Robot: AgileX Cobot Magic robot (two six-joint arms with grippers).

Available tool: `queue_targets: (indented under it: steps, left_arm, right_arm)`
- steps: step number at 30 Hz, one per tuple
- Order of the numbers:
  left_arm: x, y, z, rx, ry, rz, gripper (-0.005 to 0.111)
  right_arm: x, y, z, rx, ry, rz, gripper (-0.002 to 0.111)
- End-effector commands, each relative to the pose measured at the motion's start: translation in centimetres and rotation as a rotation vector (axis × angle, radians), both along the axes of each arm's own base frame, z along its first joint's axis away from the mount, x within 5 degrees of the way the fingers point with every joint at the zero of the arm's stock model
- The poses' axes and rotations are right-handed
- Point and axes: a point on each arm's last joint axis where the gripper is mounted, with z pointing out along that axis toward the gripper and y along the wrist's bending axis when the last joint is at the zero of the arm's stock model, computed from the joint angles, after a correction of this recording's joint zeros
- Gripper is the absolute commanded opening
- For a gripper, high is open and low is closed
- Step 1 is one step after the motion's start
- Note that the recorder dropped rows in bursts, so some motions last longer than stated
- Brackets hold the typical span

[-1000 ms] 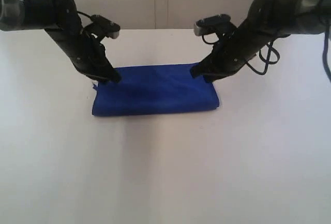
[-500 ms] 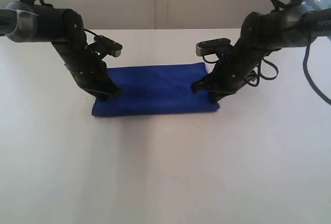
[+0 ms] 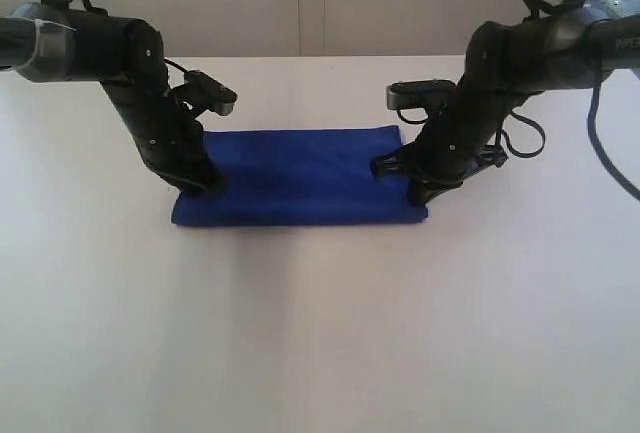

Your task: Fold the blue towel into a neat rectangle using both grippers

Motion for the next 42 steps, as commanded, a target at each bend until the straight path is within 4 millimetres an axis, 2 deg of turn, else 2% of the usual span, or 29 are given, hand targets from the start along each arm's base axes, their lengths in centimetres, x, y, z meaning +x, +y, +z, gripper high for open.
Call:
queue_targets:
  steps: [1, 8, 11, 14, 25, 27, 30, 34, 36, 39, 42]
  left_arm:
    - [-0.1, 0.5, 0.2, 0.037, 0.006, -0.021, 0.000]
    - [-0.5, 0.3, 4.4, -0.036, -0.101, -0.005, 0.000]
    - [-0.2, -0.2, 5.4, -0.118, -0.152, 0.028, 0.000]
    - [0.2, -0.7, 4.7, -0.175, -0.154, 0.062, 0.000]
    - [1.6, -1.2, -0.8, -0.172, -0.116, 0.130, 0.000]
    - [1.7, -1.2, -1.0, -0.171, -0.116, 0.131, 0.000]
    - [1.9, -1.3, -0.1, -0.179, -0.130, 0.128, 0.000]
    - [2.0, -1.4, 3.1, -0.204, -0.171, 0.118, 0.000]
    - [1.9, -1.4, 4.0, -0.213, -0.181, 0.117, 0.000]
    - [1.8, -1.7, 4.1, -0.255, -0.157, 0.140, 0.000]
    - [1.7, -2.3, 3.0, -0.298, -0.103, 0.153, 0.000]
  right_arm:
    - [-0.2, -0.3, 0.5, -0.024, 0.007, 0.015, 0.000]
    - [-0.2, -0.3, 4.9, -0.010, -0.141, 0.005, 0.000]
    - [-0.2, -0.3, 5.4, -0.009, -0.159, 0.003, 0.000]
    - [-0.1, -0.3, 5.3, -0.009, -0.158, 0.003, 0.000]
    - [0.0, -0.3, 5.0, -0.010, -0.156, 0.002, 0.000]
    - [0.0, -0.3, 5.0, -0.010, -0.156, 0.002, 0.000]
    - [0.0, -0.3, 5.0, -0.010, -0.156, 0.003, 0.000]
    - [0.0, -0.3, 5.0, -0.010, -0.161, 0.002, 0.000]
    - [0.1, -0.3, 5.0, -0.010, -0.169, 0.001, 0.000]
    - [0.2, -0.3, 5.1, -0.010, -0.181, -0.001, 0.000]
    - [0.2, -0.4, 5.1, -0.010, -0.185, -0.002, 0.000]
